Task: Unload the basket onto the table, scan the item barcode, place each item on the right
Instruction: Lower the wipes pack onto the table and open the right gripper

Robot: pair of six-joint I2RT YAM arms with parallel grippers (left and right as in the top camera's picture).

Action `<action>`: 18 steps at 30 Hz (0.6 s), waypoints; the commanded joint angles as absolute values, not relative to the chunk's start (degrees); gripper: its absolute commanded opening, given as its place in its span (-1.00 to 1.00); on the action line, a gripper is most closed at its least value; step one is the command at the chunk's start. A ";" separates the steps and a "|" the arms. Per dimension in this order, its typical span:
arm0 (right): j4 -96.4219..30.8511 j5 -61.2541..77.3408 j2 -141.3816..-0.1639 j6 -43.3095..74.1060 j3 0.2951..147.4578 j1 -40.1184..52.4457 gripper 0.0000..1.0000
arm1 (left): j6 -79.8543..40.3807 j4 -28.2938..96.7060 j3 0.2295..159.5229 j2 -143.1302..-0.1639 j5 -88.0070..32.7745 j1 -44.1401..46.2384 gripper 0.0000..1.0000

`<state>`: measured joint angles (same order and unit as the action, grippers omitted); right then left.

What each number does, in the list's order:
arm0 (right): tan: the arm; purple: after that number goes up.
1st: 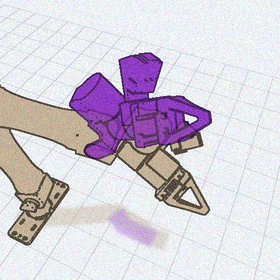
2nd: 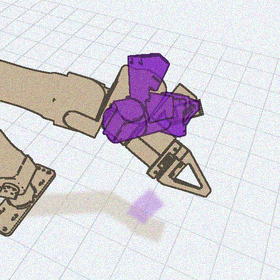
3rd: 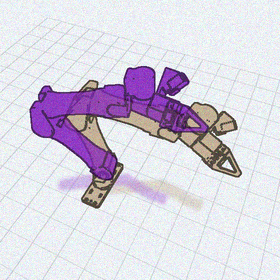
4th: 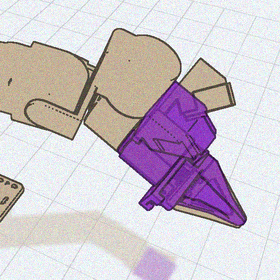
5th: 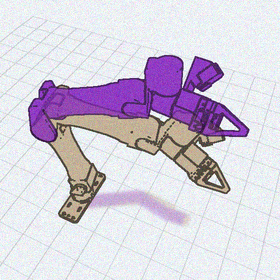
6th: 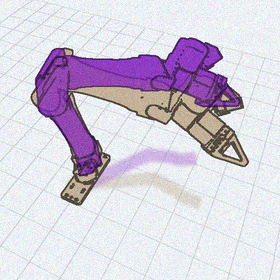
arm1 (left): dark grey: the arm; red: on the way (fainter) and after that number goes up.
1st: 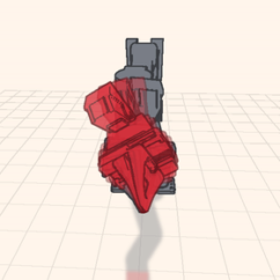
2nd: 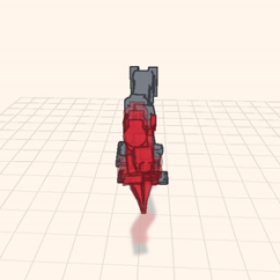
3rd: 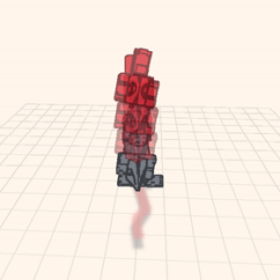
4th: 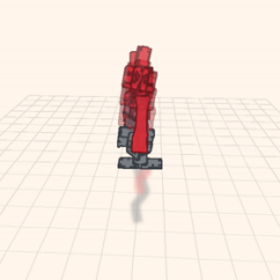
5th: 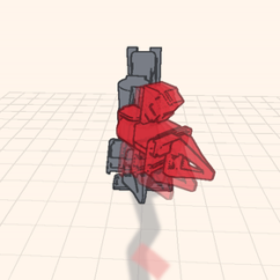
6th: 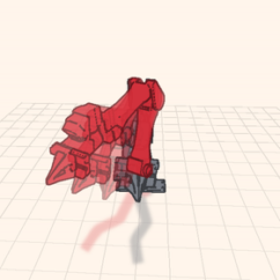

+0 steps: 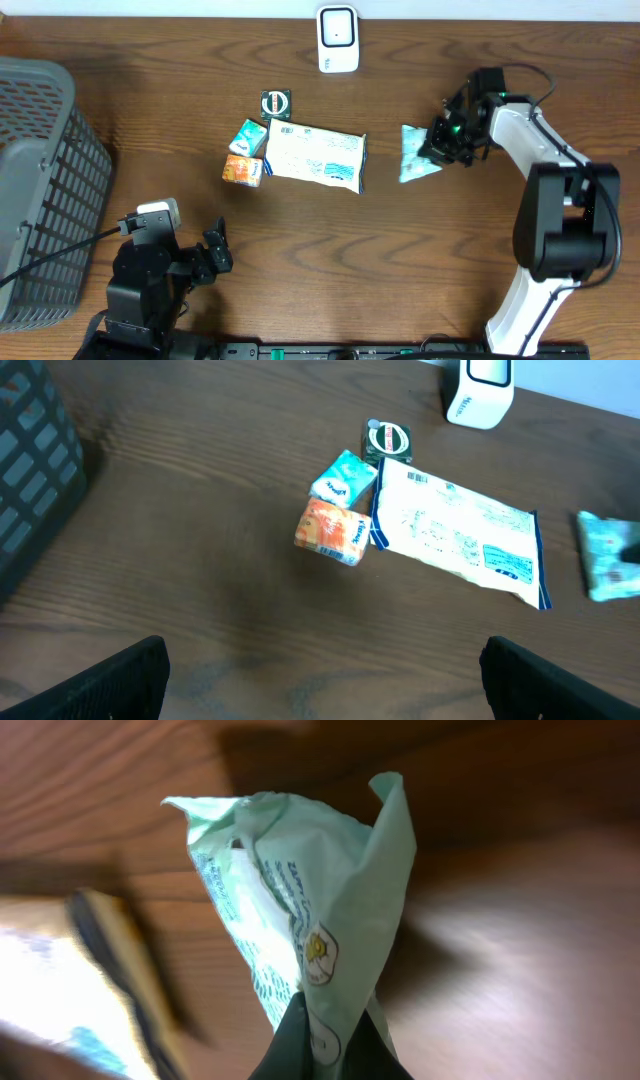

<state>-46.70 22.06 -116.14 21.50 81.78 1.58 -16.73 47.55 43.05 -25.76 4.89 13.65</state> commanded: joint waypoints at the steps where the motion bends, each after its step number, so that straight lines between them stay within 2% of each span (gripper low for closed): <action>1: -48.73 -1.69 -109.38 23.79 85.08 6.17 -0.97 | -17.04 47.46 42.96 -25.71 5.63 13.63 0.96; 8: -53.21 -34.17 -107.70 27.73 84.68 18.85 -0.97 | -17.04 47.46 42.96 -25.69 5.63 13.63 0.96; 13: -53.52 -43.97 -112.60 28.29 84.16 24.75 -0.97 | -17.04 47.46 42.96 -25.69 5.63 13.63 0.96; 18: -54.37 -52.45 -119.07 33.80 84.16 27.22 -0.98 | -17.04 47.46 42.96 -25.69 5.63 13.63 0.95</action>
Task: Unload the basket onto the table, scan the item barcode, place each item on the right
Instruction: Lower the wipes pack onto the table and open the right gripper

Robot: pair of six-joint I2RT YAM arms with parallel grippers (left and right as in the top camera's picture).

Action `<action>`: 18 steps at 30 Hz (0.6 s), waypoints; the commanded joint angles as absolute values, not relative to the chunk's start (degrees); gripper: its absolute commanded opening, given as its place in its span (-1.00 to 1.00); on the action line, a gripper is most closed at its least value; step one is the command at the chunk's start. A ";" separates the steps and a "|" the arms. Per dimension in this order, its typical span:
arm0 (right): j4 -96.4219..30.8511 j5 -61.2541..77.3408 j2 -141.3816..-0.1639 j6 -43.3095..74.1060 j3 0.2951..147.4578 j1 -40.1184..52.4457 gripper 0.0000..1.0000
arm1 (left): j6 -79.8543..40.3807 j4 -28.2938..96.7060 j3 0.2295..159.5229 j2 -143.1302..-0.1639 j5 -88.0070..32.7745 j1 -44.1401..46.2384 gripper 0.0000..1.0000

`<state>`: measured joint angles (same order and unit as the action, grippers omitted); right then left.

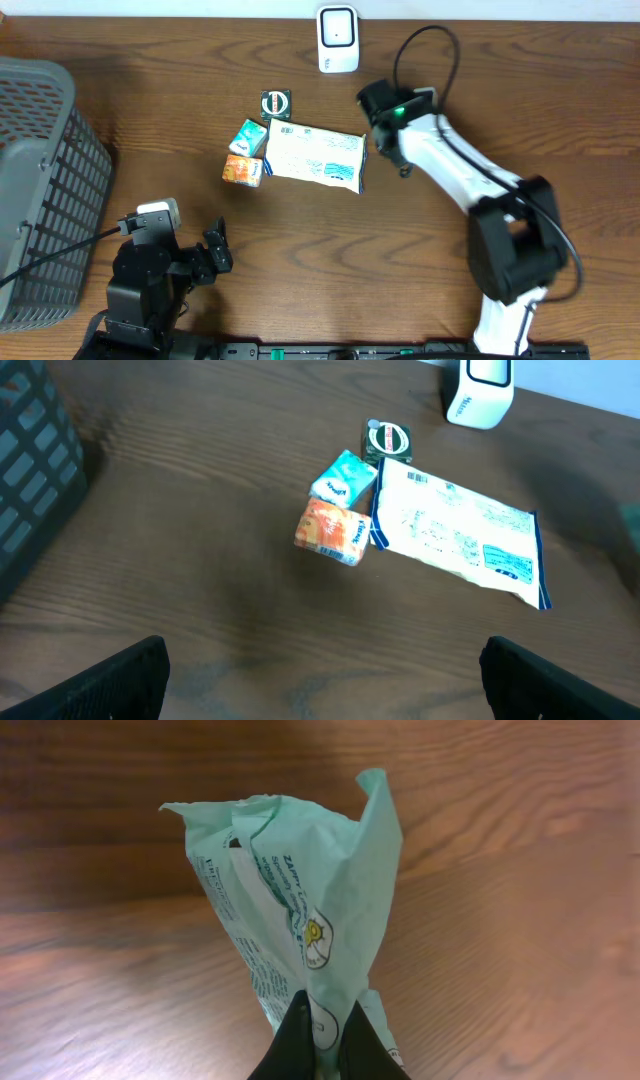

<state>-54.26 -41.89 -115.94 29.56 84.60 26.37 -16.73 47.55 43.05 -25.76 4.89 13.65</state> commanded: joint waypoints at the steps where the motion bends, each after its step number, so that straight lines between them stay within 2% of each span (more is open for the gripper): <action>1: -54.46 -52.40 -120.25 33.82 84.16 27.53 -0.98 | -17.04 47.46 42.96 -25.71 5.63 13.63 0.96; 5: -55.53 -51.70 -123.57 33.85 84.16 28.99 -0.98 | -17.04 47.46 42.96 -25.71 5.63 13.63 0.96; 10: -55.79 -41.80 -123.50 33.76 84.64 32.10 -0.97 | -17.04 47.46 42.96 -25.69 5.63 13.63 0.96; 14: -55.86 -39.86 -123.44 33.80 85.78 35.05 -0.97 | -17.04 47.46 42.96 -25.69 5.63 13.65 0.96; 15: -55.86 -39.86 -123.44 33.78 86.13 35.75 -0.94 | -17.04 47.46 42.96 -25.71 5.63 13.63 0.96; 18: -55.81 -38.61 -123.44 33.78 87.53 37.58 -0.54 | -17.04 47.46 42.96 -25.69 5.63 13.65 0.95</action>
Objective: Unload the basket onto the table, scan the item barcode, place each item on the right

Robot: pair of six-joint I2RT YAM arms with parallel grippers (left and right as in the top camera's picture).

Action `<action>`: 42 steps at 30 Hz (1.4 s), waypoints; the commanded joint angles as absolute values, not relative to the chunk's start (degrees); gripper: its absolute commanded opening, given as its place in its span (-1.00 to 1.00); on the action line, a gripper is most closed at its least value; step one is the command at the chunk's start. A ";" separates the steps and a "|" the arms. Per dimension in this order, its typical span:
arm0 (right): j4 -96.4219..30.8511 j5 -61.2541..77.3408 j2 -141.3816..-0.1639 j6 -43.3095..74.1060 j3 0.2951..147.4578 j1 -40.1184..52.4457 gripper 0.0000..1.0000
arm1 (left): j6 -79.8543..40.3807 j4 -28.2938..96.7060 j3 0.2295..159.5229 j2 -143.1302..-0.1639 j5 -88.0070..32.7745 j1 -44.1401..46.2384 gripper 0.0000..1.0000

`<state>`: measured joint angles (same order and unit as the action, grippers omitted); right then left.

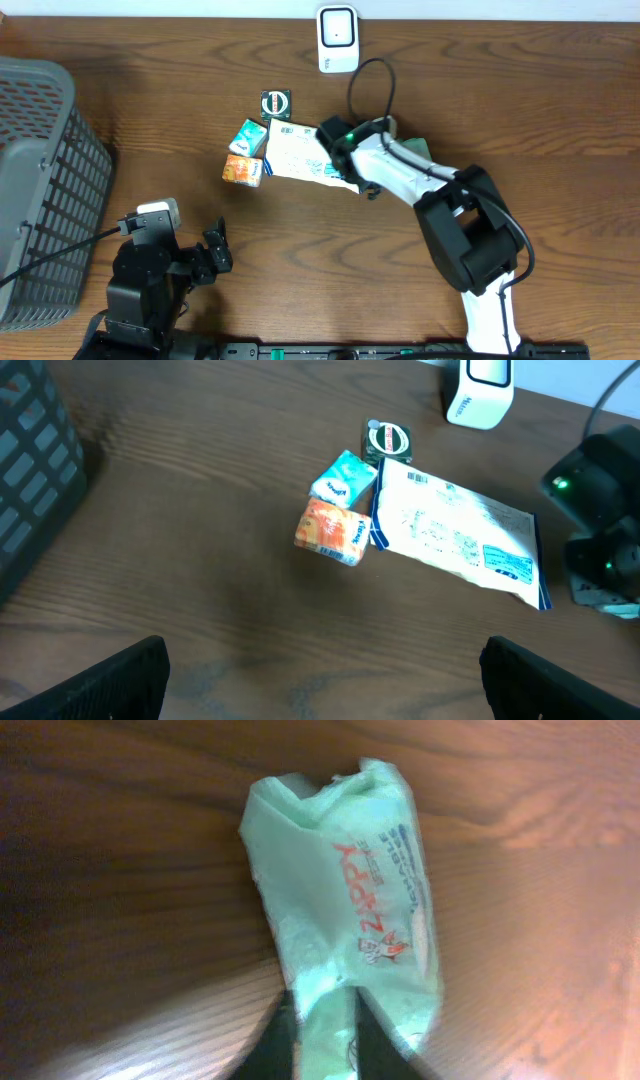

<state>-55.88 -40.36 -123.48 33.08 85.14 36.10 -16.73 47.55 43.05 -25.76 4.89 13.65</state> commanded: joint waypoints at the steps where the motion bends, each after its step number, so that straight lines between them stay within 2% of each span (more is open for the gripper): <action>1: -56.14 -37.93 -123.44 33.80 88.36 37.95 -0.42 | -17.04 47.46 42.96 -25.69 5.63 13.63 0.96; 6: -62.04 -36.49 -123.44 33.76 95.81 36.67 0.31 | -17.04 47.46 42.96 -25.71 5.63 13.63 0.95; 11: -68.31 -34.46 -123.44 29.89 103.98 30.33 0.53 | -17.04 47.46 42.96 -25.71 5.63 13.65 0.96; 14: -67.92 -25.52 -123.44 21.37 105.27 25.23 0.57 | -17.04 47.46 42.96 -25.69 5.63 13.63 0.96; 16: -68.25 -15.33 -123.46 14.26 105.19 21.39 0.69 | -17.04 47.46 42.96 -25.69 5.63 13.63 0.96; 20: -69.21 4.80 -123.68 4.82 103.72 14.48 0.66 | -17.04 47.46 42.96 -25.69 5.63 13.63 0.96; 24: -67.59 13.98 -123.68 1.56 100.20 10.07 0.59 | -17.04 47.46 42.96 -25.69 5.63 13.65 0.96; 26: -65.58 14.17 -123.68 1.63 97.84 8.82 0.45 | -17.04 47.46 42.96 -25.69 5.63 13.63 0.96; 32: -58.59 16.80 -123.70 1.63 90.19 8.05 0.33 | -17.04 47.46 42.96 -25.69 5.63 13.65 0.95; 37: -54.78 16.84 -123.70 2.39 85.95 8.62 -0.10 | -17.04 47.46 42.96 -25.69 5.63 13.65 0.96; 38: -54.78 16.86 -123.70 3.16 85.93 8.67 -0.17 | -17.04 47.46 42.96 -25.69 5.63 13.63 0.96; 41: -54.63 16.78 -123.70 5.34 86.67 8.73 -0.18 | -17.04 47.46 42.96 -25.69 5.63 13.63 0.96; 42: -54.70 16.60 -123.70 5.48 87.18 8.73 -0.33 | -17.04 47.46 42.96 -25.69 5.63 13.63 0.95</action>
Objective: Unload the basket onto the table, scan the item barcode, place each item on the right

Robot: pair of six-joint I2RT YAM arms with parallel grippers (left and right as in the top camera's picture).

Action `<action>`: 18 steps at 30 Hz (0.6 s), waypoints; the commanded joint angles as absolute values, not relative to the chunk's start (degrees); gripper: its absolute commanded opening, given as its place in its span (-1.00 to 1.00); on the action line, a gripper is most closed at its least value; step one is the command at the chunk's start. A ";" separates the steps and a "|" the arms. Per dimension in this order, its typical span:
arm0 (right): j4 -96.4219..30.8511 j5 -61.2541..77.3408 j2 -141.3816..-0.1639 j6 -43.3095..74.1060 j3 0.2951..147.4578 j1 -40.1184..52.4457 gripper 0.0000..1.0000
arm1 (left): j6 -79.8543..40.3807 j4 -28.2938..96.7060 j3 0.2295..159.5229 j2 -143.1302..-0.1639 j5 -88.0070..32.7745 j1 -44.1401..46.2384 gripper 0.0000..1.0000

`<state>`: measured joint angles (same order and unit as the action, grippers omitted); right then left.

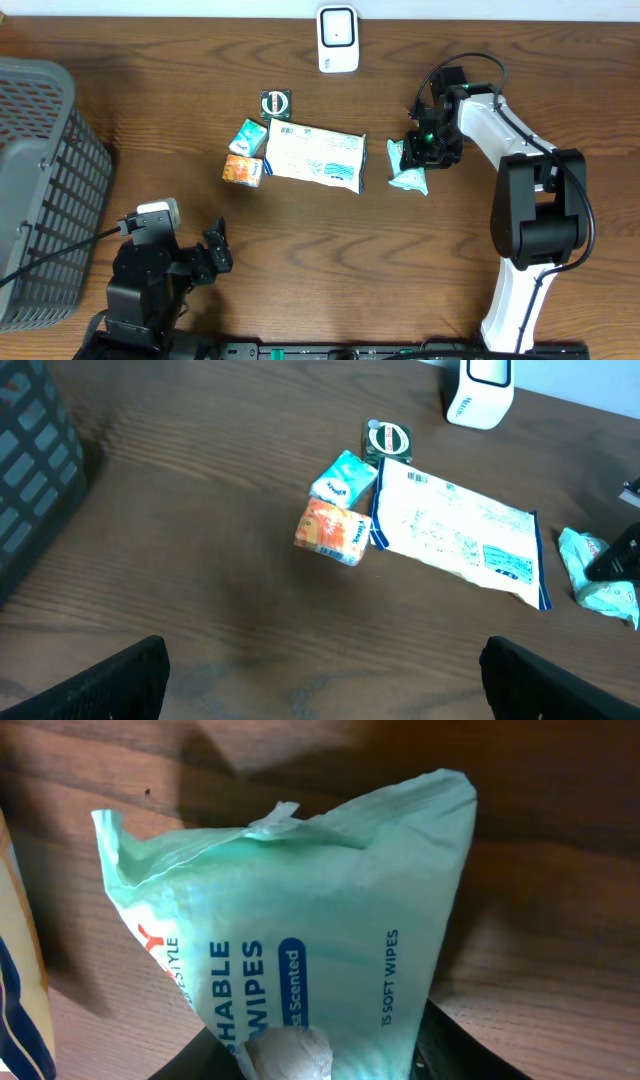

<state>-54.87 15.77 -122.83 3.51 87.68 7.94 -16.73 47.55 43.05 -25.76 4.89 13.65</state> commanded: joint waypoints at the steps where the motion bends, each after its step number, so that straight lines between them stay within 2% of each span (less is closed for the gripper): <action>1: -54.78 16.45 -123.68 5.72 87.79 8.73 -0.50 | -17.04 47.46 42.96 -25.69 5.63 13.63 0.96; 2: -54.89 16.47 -123.66 5.80 88.66 8.82 -0.72 | -17.04 47.46 42.96 -25.69 5.63 13.63 0.95; 4: -55.37 16.45 -123.63 6.52 90.72 9.13 -0.97 | -17.04 47.46 42.96 -25.69 5.63 13.63 0.96; 12: -52.42 16.47 -123.66 9.28 101.56 11.99 -0.97 | -17.04 47.46 42.96 -25.69 5.63 13.63 0.96; 18: -34.00 12.47 -123.68 14.09 104.31 15.46 -0.98 | -17.04 47.46 42.96 -25.69 5.63 13.63 0.95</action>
<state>-37.82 15.53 -123.37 9.85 102.76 13.74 -16.73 47.55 43.05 -25.76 4.89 13.65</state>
